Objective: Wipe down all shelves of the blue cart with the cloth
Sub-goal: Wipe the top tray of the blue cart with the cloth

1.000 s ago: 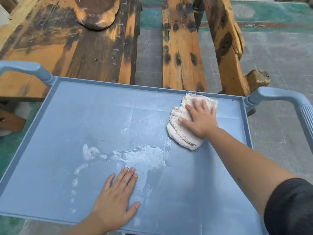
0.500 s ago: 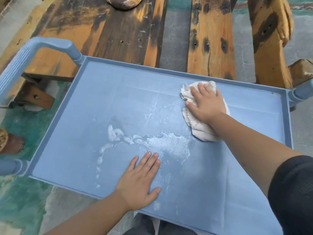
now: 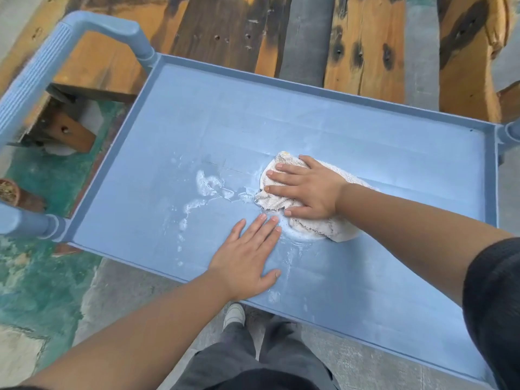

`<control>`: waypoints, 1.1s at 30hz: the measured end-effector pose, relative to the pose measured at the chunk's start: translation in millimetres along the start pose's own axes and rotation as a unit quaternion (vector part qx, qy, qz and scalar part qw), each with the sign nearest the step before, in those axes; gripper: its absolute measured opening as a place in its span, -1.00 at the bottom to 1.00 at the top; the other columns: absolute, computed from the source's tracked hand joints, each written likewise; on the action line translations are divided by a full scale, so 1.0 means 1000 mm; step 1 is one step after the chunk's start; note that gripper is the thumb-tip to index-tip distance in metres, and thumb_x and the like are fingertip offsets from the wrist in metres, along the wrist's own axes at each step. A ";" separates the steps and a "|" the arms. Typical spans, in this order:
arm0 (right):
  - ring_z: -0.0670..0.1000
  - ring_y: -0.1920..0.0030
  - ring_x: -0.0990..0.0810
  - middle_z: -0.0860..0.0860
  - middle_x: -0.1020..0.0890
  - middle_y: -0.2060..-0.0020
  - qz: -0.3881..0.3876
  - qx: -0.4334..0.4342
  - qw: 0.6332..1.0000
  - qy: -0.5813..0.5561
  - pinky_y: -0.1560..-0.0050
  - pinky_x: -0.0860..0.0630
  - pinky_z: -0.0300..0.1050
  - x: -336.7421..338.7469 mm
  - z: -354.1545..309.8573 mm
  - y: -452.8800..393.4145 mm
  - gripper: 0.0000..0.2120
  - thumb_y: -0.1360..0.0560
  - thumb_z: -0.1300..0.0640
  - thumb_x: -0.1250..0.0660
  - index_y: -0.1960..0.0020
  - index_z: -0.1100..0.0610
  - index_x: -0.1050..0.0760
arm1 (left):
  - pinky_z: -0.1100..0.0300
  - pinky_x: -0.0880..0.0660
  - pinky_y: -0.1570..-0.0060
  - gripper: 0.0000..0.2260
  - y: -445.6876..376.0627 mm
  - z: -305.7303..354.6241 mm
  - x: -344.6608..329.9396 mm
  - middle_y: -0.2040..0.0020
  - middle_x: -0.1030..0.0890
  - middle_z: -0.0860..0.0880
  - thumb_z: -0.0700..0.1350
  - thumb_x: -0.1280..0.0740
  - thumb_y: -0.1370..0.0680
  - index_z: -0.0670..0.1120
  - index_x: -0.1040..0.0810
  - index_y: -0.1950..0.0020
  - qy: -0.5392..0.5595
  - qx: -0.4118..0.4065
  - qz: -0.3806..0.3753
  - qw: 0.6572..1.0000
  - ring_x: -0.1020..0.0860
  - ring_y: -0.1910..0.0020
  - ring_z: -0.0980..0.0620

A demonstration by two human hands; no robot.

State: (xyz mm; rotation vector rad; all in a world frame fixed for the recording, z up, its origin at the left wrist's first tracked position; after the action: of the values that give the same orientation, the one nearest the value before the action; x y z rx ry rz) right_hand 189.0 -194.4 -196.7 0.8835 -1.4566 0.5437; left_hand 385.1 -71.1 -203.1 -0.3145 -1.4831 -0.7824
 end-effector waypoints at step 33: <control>0.20 -0.58 0.11 0.00 0.03 -0.61 0.025 -0.428 0.899 -0.085 -0.35 0.15 0.52 -0.028 -0.170 0.010 -0.27 -0.40 -0.55 0.16 -0.51 -0.32 0.03 | -0.12 0.12 -0.50 -0.40 0.060 -0.056 -0.004 -0.58 -0.12 -0.05 0.14 0.07 -0.57 -0.11 -0.02 -0.56 0.122 0.059 0.074 0.988 0.06 -0.57 -0.05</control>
State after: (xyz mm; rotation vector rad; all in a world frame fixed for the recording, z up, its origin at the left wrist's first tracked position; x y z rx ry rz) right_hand 283.4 -49.7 -204.5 0.1867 -1.6592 -0.1709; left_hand 466.7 -62.6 -196.7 -0.2279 -1.2534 -0.5889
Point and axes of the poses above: each hand's wrist, its own y-axis away from the middle knuckle, its own x-axis out of the back of the hand, z = x × y, the point moved 3 cm from there along -y, towards the middle knuckle
